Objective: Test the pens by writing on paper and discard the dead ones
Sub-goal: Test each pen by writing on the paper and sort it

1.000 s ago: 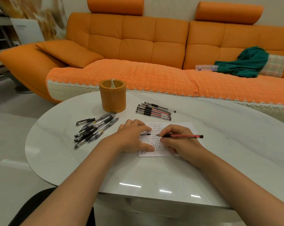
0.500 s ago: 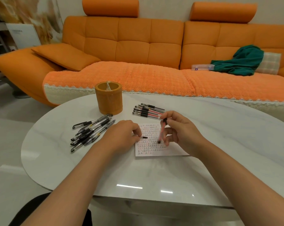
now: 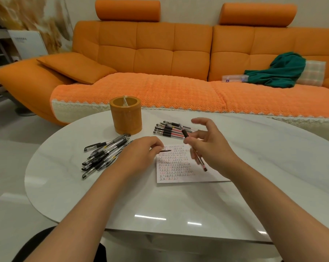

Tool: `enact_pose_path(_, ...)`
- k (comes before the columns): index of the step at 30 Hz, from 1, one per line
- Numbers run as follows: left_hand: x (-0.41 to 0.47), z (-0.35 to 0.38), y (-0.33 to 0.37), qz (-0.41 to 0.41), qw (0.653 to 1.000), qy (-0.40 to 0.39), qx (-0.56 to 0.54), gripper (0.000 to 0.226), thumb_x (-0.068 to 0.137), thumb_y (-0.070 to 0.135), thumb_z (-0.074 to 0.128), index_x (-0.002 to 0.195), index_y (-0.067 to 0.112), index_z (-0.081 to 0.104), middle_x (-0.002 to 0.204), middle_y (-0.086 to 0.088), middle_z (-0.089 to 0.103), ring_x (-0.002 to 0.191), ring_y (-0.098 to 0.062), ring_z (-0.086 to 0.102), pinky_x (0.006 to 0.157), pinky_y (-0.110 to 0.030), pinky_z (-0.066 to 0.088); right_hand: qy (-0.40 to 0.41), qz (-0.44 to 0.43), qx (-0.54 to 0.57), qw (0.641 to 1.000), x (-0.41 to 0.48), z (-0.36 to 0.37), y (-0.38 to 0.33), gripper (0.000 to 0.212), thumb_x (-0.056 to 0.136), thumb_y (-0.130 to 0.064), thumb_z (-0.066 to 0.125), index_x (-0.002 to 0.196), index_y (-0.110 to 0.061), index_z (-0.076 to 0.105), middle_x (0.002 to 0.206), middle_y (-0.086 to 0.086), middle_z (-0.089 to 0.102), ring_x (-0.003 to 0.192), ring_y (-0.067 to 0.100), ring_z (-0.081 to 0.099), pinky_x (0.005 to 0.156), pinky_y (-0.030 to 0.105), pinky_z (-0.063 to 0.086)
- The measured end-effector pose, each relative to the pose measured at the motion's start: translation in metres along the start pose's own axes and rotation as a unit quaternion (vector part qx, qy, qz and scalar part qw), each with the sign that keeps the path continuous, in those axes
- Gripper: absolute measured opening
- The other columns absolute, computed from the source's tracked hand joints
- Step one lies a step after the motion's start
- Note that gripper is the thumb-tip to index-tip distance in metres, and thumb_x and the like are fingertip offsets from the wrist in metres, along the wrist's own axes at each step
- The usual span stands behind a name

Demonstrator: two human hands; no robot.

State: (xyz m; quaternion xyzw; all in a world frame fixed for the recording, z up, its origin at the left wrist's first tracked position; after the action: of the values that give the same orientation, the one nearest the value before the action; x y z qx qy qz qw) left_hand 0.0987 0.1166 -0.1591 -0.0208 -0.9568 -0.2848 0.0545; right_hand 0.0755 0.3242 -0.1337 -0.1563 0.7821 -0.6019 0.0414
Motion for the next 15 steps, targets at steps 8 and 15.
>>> enact_pose_path(8, -0.003, -0.001, 0.004, 0.002, 1.0, 0.007, -0.008, 0.017, 0.102, 0.028, 0.05, 0.109, 0.032, 0.066, 0.103, 0.013, 0.064, 0.092, -0.008, 0.057, 0.083, -0.032, 0.051, 0.0, -0.071, -0.345, 0.936, 0.0, 0.006, 0.016, 0.019, 0.097, -0.027, 0.061, 0.106, -0.04, 0.072, 0.091, -0.024, 0.061, 0.073, -0.006, 0.049, 0.064, 0.016, 0.035)
enact_pose_path(15, -0.007, 0.002, 0.011, 0.013, 0.999, -0.01, -0.033, 0.014, 0.1, 0.03, 0.055, 0.104, 0.034, 0.067, 0.096, 0.018, 0.065, 0.085, -0.001, 0.057, 0.069, -0.02, 0.044, -0.032, -0.08, -0.338, 0.937, -0.001, 0.011, 0.017, 0.019, 0.097, -0.026, 0.06, 0.104, -0.039, 0.07, 0.094, -0.024, 0.06, 0.081, -0.007, 0.05, 0.069, 0.018, 0.039)
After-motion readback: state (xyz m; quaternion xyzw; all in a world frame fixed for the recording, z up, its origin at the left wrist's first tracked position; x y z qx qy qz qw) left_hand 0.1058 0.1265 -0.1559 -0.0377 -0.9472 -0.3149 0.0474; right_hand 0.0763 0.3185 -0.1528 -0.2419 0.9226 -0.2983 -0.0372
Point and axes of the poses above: each hand's wrist, its own x-axis towards the middle knuckle, its own z-axis out of the palm, y = z × x, the point moved 2 cm from there along x, towards the middle knuckle
